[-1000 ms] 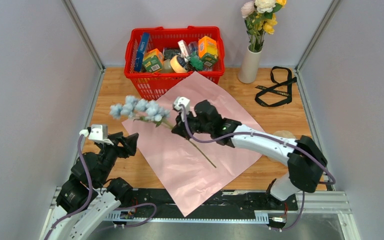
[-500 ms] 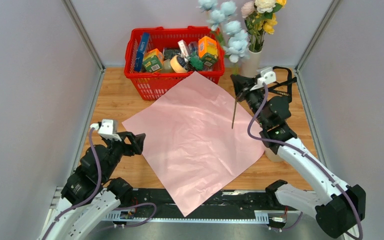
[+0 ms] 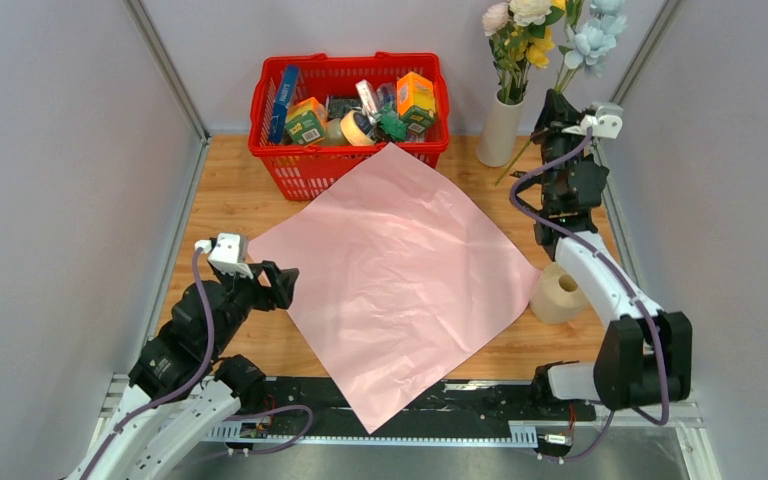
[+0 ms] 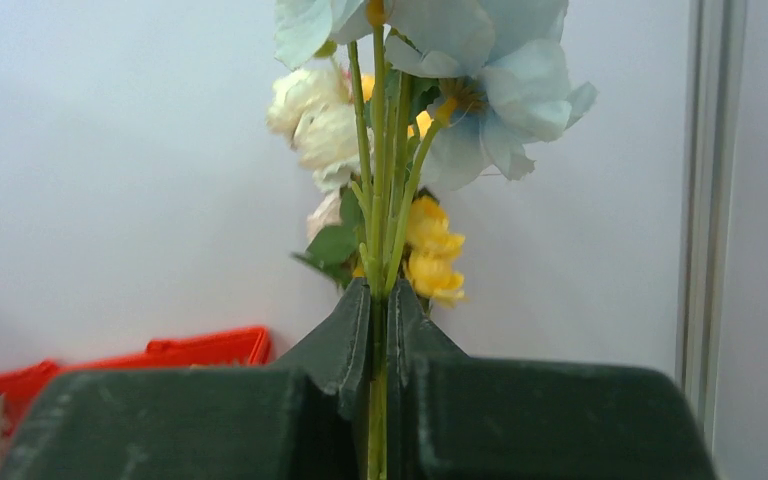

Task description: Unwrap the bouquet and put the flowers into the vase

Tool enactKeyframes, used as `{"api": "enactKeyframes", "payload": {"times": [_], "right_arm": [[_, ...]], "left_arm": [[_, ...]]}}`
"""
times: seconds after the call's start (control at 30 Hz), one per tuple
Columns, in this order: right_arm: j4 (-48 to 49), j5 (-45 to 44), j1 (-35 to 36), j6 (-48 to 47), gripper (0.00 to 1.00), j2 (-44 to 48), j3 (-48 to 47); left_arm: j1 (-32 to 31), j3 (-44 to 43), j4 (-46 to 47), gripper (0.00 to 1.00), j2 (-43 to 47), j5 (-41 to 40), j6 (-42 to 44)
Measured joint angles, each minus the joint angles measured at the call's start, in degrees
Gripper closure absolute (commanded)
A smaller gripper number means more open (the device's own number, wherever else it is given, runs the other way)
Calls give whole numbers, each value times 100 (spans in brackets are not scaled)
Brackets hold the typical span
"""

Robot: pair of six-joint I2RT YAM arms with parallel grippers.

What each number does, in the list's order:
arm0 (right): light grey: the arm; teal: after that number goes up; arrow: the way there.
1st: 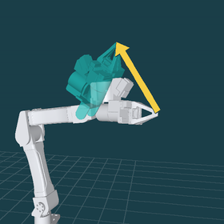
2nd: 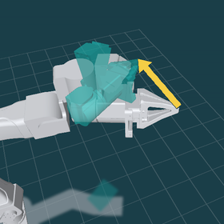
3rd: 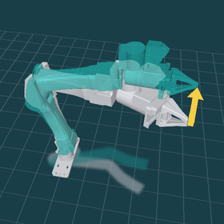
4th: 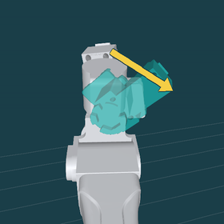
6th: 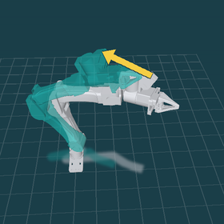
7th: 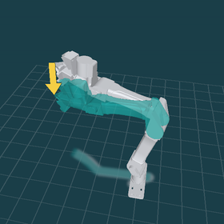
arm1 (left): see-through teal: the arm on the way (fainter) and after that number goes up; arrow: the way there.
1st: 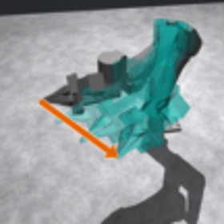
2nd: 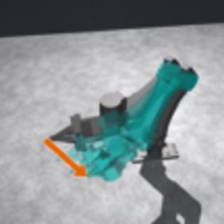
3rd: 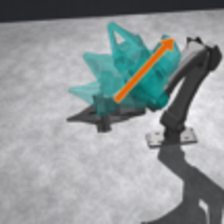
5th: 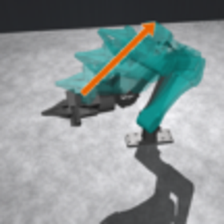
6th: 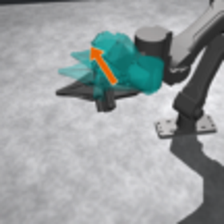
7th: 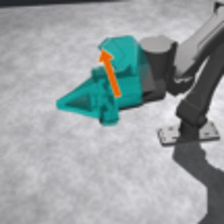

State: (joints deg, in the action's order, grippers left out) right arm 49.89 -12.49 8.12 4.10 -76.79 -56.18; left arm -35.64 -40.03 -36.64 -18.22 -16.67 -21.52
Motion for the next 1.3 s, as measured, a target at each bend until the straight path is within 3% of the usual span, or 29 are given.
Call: {"api": "enactKeyframes", "payload": {"times": [0.3,0.77,1.0,1.3], "right_arm": [[1569,-380,-155,-837,100,-1882,-1635],[1971,-505,-216,-1814,100,-4253,-4450],[2057,-560,-319,-1895,100,-4955,-4916],[2022,-315,-306,-1856,95,-5147,-4238]], "left_arm": [[0,0,0,16,44,70,9],[0,0,2,16,151,46,15],[0,0,2,16,151,0,15],[0,0,2,16,151,-39,15]]}}
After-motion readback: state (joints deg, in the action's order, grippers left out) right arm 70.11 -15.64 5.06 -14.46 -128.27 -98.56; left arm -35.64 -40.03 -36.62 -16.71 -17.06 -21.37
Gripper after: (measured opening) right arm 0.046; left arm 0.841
